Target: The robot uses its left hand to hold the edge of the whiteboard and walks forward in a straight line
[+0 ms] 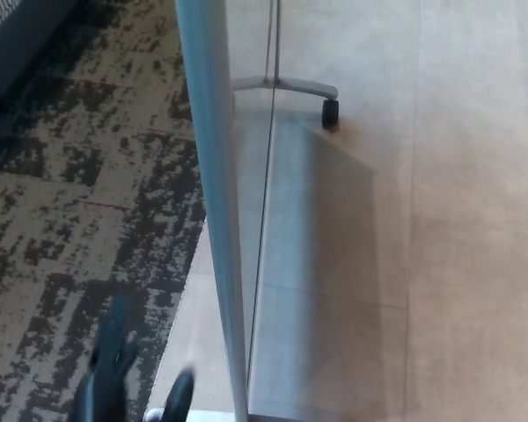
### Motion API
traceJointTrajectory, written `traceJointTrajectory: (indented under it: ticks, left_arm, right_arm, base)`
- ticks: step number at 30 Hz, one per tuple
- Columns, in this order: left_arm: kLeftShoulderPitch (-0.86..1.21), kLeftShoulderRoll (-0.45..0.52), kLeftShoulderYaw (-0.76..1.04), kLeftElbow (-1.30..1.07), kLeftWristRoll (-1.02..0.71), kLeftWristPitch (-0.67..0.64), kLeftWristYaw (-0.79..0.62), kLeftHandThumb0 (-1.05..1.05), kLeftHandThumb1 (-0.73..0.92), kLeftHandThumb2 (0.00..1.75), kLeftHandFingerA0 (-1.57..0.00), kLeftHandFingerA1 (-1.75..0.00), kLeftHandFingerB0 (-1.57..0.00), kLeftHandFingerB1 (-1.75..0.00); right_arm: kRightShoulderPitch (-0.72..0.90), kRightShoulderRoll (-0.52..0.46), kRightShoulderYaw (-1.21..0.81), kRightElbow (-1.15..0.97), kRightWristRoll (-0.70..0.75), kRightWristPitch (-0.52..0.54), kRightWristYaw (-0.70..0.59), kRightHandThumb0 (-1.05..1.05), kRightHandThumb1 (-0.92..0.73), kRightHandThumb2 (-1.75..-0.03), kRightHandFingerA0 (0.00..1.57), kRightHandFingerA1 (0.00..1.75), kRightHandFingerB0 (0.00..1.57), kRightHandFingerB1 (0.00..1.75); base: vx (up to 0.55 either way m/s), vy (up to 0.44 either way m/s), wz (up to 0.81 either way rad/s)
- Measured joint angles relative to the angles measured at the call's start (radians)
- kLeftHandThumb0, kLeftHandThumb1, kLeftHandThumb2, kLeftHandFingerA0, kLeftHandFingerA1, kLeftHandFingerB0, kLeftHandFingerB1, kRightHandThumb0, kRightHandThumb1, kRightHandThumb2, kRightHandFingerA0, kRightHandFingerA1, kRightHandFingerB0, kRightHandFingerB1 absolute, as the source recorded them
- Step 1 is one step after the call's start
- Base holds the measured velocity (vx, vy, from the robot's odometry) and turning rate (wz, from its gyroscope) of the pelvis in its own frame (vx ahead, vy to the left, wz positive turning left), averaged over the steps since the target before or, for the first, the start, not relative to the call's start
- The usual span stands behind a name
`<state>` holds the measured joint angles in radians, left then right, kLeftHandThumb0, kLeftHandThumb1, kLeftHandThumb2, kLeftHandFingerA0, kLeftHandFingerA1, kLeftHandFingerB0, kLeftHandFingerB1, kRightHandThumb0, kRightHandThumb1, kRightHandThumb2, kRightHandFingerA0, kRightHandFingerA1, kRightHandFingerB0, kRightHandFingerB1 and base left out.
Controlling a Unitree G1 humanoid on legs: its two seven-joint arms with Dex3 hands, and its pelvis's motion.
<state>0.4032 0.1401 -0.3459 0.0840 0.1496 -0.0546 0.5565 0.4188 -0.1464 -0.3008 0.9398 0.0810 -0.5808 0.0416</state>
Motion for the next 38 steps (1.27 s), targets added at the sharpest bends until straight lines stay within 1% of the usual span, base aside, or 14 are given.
traceJointTrajectory:
  ticks: [9, 10, 12, 14, 15, 19, 21, 23, 24, 31, 32, 36, 37, 38]
  left_arm:
    - [0.429, 0.126, 0.049, -0.039, -0.026, -0.085, -0.056, -1.05, 0.64, 1.04, 0.00, -0.20, 0.00, -0.03]
    - [0.466, 0.139, 0.062, -0.035, -0.036, -0.099, -0.069, -0.90, 0.50, 0.99, 0.00, -0.30, -0.11, -0.03]
    - [0.496, 0.145, 0.090, 0.019, -0.054, -0.127, -0.094, -0.79, 0.58, 0.57, 0.00, -0.61, -0.06, -0.39]
    - [0.497, 0.140, 0.119, 0.088, -0.077, -0.148, -0.123, -0.40, 0.21, 0.88, -0.04, -0.56, 0.00, -0.52]
    - [0.486, 0.131, 0.143, 0.147, -0.096, -0.160, -0.149, -0.81, 0.49, 0.84, -0.26, -0.74, -0.06, -0.47]
    - [0.396, 0.095, 0.201, 0.317, -0.133, -0.175, -0.206, -0.73, 0.49, 0.86, -0.21, -0.72, -0.09, -0.51]
    - [0.334, 0.076, 0.220, 0.396, -0.142, -0.175, -0.225, -0.66, 0.65, 0.59, -0.05, -0.77, -0.09, -0.44]
    - [0.247, 0.047, 0.249, 0.496, -0.158, -0.174, -0.249, -0.66, 0.65, 0.59, -0.05, -0.75, -0.10, -0.46]
    - [0.222, 0.039, 0.258, 0.525, -0.163, -0.174, -0.256, -0.66, 0.51, 0.85, -0.13, -0.66, -0.08, -0.50]
    - [-0.042, -0.065, 0.376, 0.847, -0.216, -0.175, -0.348, -0.63, 0.65, 0.60, 0.00, -0.85, -0.09, -0.52]
    - [-0.066, -0.077, 0.395, 0.885, -0.224, -0.175, -0.363, -0.38, 0.47, 1.02, -0.08, -0.60, 0.00, -0.53]
    - [-0.132, -0.114, 0.464, 0.996, -0.255, -0.179, -0.430, -0.38, 0.48, 1.03, -0.08, -0.60, 0.00, -0.52]
    - [-0.146, -0.120, 0.490, 1.030, -0.264, -0.185, -0.454, -0.64, 0.67, 0.59, -0.08, -0.86, -0.12, -0.52]
    - [-0.146, -0.120, 0.490, 1.030, -0.264, -0.185, -0.454, -0.64, 0.67, 0.59, -0.08, -0.86, -0.12, -0.52]
  right_arm:
    - [-0.009, 0.000, 0.005, 0.002, -0.002, 0.000, -0.002, -0.45, -0.52, -0.56, 0.65, 0.94, 0.43, 0.34]
    - [-0.012, 0.000, 0.006, 0.003, -0.003, 0.000, -0.004, -0.50, -0.41, -0.79, 0.42, 0.64, 0.36, 0.48]
    - [-0.018, 0.000, 0.006, 0.003, -0.004, 0.000, -0.004, -0.47, -0.53, -0.56, 0.65, 0.83, 0.41, 0.34]
    - [-0.022, 0.000, 0.006, 0.003, -0.004, 0.000, -0.004, -0.54, -0.43, -0.80, 0.49, 0.72, 0.34, 0.47]
    - [-0.025, 0.000, 0.007, 0.003, -0.004, 0.001, -0.004, -0.45, -0.54, -0.56, 0.43, 0.62, 0.41, 0.33]
    - [-0.037, 0.000, 0.011, 0.008, -0.005, 0.003, -0.004, -0.53, -0.43, -0.79, 0.33, 0.59, 0.31, 0.46]
    - [-0.043, 0.000, 0.014, 0.014, -0.006, 0.004, -0.004, -0.48, -0.55, -0.57, 0.36, 0.56, 0.37, 0.32]
    - [-0.046, -0.001, 0.021, 0.020, -0.010, 0.007, -0.004, -0.57, -0.42, -0.79, 0.42, 0.67, 0.32, 0.46]
    - [-0.047, -0.002, 0.024, 0.022, -0.011, 0.008, -0.004, -0.50, -0.54, -0.57, 0.34, 0.59, 0.36, 0.32]
    - [-0.059, -0.029, 0.059, 0.067, -0.032, 0.031, -0.002, -0.51, -0.56, -0.58, 0.31, 0.54, 0.34, 0.31]
    - [-0.060, -0.035, 0.062, 0.074, -0.034, 0.034, 0.000, -0.57, -0.42, -0.79, 0.29, 0.59, 0.28, 0.45]
    - [-0.062, -0.056, 0.069, 0.098, -0.037, 0.049, 0.007, -0.57, -0.42, -0.79, 0.30, 0.59, 0.29, 0.45]
    - [-0.063, -0.059, 0.070, 0.108, -0.037, 0.052, 0.009, -0.51, -0.55, -0.57, 0.33, 0.53, 0.36, 0.32]
    - [-0.063, -0.059, 0.070, 0.108, -0.037, 0.052, 0.009, -0.51, -0.55, -0.57, 0.33, 0.53, 0.36, 0.32]
  base:
    - [0.00, 0.000, 0.00]
    - [0.00, 0.000, 0.00]
    - [0.00, 0.000, 0.00]
    - [0.00, 0.000, 0.00]
    - [0.00, 0.000, 0.00]
    - [0.00, 0.000, 0.00]
    - [0.00, 0.000, 0.00]
    - [0.00, 0.000, 0.00]
    - [0.00, 0.000, 0.00]
    - [0.00, 0.000, 0.00]
    - [0.00, 0.000, 0.00]
    - [0.00, 0.000, 0.00]
    - [0.00, 0.000, 0.00]
    - [0.00, 0.000, 0.00]
